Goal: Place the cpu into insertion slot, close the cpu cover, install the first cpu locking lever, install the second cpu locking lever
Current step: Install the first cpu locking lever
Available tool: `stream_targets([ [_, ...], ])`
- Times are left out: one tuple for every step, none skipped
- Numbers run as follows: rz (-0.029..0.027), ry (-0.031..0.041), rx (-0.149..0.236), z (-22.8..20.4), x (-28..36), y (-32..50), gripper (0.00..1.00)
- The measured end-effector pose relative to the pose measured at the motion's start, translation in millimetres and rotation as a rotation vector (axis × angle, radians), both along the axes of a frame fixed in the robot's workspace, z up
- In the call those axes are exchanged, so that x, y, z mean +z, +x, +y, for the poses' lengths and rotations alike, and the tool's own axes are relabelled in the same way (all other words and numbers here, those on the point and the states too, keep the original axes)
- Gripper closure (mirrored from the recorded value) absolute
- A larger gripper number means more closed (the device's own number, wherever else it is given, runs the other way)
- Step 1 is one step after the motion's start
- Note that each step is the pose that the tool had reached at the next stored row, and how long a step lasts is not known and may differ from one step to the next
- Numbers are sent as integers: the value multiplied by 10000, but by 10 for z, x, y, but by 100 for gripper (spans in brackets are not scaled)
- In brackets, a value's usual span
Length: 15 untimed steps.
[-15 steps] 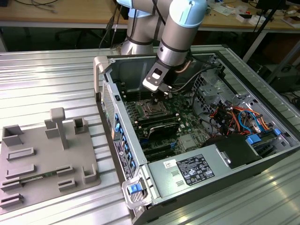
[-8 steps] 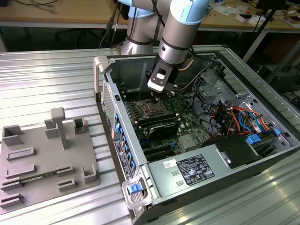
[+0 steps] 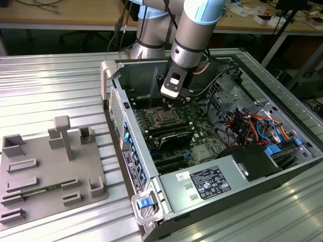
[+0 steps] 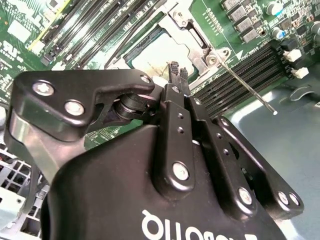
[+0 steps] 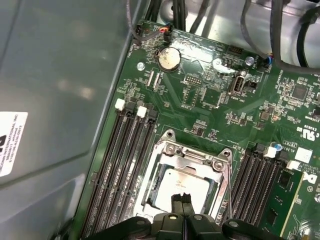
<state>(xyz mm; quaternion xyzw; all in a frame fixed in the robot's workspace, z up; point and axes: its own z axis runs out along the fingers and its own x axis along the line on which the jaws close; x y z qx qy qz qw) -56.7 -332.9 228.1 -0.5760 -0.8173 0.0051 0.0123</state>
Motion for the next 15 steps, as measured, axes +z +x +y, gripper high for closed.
stream_targets([
  [0,0,178,0,0,0,89],
  [2,-1,372,0,0,0,89],
  [3,1,615,0,0,0,89],
  [2,2,672,0,0,0,89],
  [3,2,672,0,0,0,89],
  [3,2,672,0,0,0,89],
  [3,2,672,0,0,0,89],
  [3,3,672,0,0,0,89],
  [3,2,672,0,0,0,89],
  [2,2,672,0,0,1,89],
  [3,2,672,0,0,0,89],
  [3,2,671,0,0,0,89],
  [3,2,672,0,0,0,89],
  [2,3,671,0,0,0,89],
  [2,6,693,0,-1,1,89],
])
